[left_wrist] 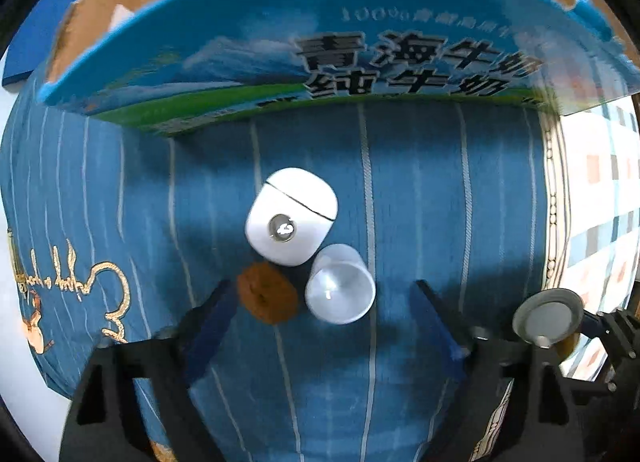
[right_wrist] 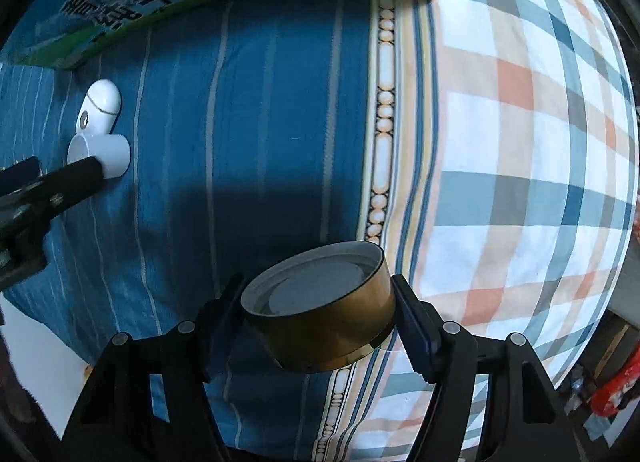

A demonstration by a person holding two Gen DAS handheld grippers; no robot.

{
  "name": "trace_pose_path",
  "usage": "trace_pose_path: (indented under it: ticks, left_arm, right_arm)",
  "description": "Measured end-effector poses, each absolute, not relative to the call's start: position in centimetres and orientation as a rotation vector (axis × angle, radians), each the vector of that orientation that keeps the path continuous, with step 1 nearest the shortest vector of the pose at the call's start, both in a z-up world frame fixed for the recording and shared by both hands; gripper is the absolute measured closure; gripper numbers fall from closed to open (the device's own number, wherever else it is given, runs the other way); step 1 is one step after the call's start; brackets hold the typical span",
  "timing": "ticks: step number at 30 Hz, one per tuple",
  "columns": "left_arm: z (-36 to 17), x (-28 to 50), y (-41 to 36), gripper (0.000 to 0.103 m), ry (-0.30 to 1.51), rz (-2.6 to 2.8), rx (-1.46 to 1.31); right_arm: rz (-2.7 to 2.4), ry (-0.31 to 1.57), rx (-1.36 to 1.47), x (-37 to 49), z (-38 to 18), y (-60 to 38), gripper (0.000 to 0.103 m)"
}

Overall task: Organize rigid objects
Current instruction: 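Grasp the gold tape roll with the right tool while the left grasps the white cup, then carry the white cup and gold tape roll into the box and release both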

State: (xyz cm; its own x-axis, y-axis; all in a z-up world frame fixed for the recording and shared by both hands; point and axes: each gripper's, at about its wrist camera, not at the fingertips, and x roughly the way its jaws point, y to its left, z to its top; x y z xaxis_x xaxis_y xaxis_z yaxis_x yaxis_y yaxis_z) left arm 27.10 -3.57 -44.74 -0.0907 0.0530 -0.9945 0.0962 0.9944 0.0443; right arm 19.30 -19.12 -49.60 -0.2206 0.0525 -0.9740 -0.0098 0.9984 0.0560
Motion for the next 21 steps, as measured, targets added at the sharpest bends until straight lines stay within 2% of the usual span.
trace_pose_path:
  ticks: [1,2,4,10,21]
  left_arm:
    - [-45.3,27.2,-3.7,0.042,1.682,-0.036,0.119]
    - [-45.5,27.2,-4.0,0.043,1.680,-0.034,0.138]
    - [-45.7,27.3,-4.6,0.072,1.671,-0.033,0.186]
    - [-45.4,26.3,-5.0,0.074,1.651,-0.042,0.165]
    - [-40.2,22.5,-4.2,0.074,1.534,-0.042,0.083]
  right_arm:
    - [0.054,1.792,0.033,19.2,-49.6,-19.3,0.031]
    - [0.053,1.793,0.038,19.3,-49.6,-19.4,0.031]
    - [0.055,1.801,0.056,19.2,-49.5,-19.7,0.031]
    - [0.063,1.789,0.050,19.4,-48.5,-19.9,0.031]
    - [0.114,1.717,0.051,20.0,-44.7,-19.3,0.031]
